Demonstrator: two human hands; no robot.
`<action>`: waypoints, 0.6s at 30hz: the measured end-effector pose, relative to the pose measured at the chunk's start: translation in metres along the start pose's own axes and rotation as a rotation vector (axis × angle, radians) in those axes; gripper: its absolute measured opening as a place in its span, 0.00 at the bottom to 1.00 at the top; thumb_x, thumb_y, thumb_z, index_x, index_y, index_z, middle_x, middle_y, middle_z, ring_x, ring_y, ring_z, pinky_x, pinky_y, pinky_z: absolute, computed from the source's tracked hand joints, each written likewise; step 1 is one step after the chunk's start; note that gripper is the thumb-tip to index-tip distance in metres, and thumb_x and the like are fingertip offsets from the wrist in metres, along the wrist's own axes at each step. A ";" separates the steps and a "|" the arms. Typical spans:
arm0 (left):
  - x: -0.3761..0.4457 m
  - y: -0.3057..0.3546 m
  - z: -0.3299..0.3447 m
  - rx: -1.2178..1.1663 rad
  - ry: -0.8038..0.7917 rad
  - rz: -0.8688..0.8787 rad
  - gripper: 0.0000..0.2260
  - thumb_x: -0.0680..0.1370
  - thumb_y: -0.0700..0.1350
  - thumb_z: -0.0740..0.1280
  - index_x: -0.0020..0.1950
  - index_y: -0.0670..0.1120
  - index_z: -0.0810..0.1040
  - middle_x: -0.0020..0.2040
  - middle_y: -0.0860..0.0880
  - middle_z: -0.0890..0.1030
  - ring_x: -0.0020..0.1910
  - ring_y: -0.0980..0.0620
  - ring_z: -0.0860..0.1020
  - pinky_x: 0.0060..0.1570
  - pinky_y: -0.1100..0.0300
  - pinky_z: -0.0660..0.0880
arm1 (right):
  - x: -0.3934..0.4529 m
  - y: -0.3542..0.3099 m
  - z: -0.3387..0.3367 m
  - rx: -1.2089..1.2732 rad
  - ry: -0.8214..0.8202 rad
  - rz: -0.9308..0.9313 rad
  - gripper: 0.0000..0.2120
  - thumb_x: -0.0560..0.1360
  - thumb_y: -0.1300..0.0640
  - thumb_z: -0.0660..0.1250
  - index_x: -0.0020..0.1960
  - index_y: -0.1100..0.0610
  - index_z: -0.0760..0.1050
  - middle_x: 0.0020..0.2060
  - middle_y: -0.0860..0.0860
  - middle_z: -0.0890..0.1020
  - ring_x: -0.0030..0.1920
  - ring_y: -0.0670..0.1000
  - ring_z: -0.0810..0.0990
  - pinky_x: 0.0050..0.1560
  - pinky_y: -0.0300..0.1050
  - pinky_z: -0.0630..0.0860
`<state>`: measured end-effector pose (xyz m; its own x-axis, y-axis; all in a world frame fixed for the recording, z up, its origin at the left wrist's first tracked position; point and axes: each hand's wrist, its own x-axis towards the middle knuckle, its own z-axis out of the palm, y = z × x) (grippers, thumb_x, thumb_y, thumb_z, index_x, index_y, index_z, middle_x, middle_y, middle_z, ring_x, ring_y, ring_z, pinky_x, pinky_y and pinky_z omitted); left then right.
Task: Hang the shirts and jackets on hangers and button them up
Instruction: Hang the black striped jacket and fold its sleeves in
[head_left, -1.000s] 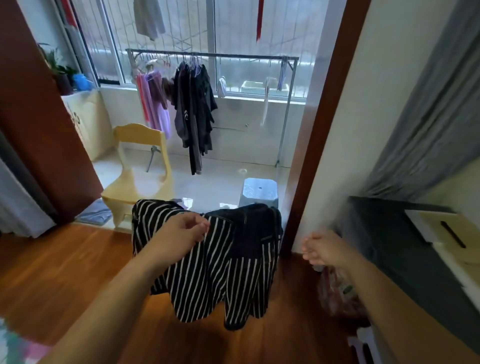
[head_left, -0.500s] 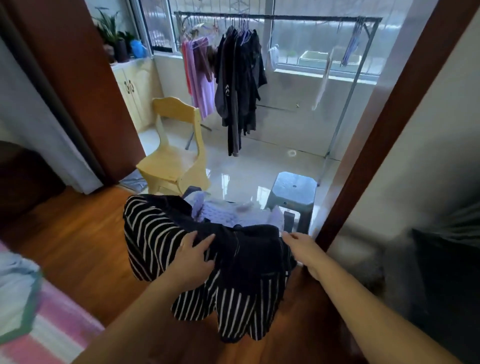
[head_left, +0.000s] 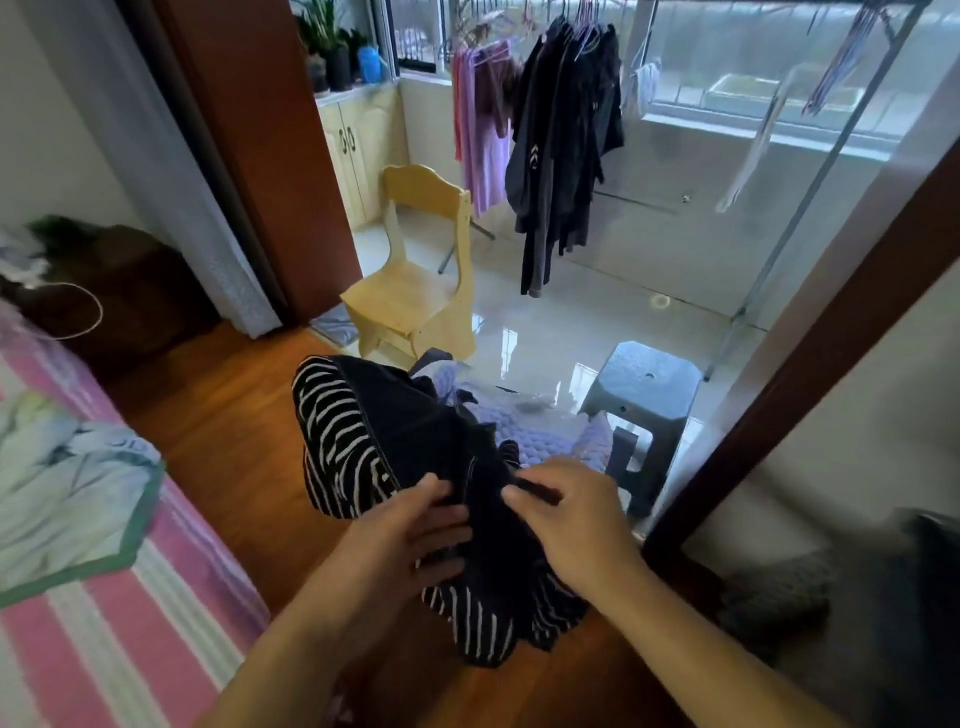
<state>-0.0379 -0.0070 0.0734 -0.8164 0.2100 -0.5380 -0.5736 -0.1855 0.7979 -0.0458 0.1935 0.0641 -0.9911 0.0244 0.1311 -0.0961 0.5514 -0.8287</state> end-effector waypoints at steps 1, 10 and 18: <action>-0.007 -0.003 0.004 -0.078 -0.060 -0.047 0.20 0.78 0.56 0.69 0.64 0.44 0.81 0.57 0.42 0.85 0.61 0.44 0.82 0.64 0.45 0.76 | -0.009 -0.010 0.017 -0.004 -0.097 -0.077 0.05 0.75 0.57 0.73 0.50 0.51 0.86 0.40 0.41 0.80 0.43 0.41 0.79 0.47 0.33 0.74; -0.022 -0.010 -0.052 0.197 0.589 0.208 0.08 0.84 0.45 0.64 0.58 0.49 0.83 0.46 0.50 0.88 0.47 0.49 0.86 0.49 0.52 0.81 | 0.007 0.015 0.030 -0.018 -0.413 -0.034 0.14 0.81 0.64 0.65 0.54 0.46 0.83 0.50 0.38 0.82 0.51 0.37 0.80 0.57 0.37 0.76; -0.029 0.024 -0.073 0.636 0.423 0.482 0.16 0.84 0.41 0.62 0.60 0.61 0.83 0.48 0.65 0.85 0.50 0.67 0.81 0.45 0.74 0.74 | 0.139 0.031 0.063 -0.401 -0.309 0.040 0.22 0.79 0.67 0.60 0.68 0.51 0.76 0.63 0.51 0.79 0.60 0.52 0.78 0.58 0.45 0.73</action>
<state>-0.0328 -0.0879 0.0887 -0.9873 -0.1468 -0.0608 -0.1191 0.4305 0.8947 -0.1923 0.1615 0.0227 -0.9801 -0.1624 -0.1141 -0.0744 0.8333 -0.5478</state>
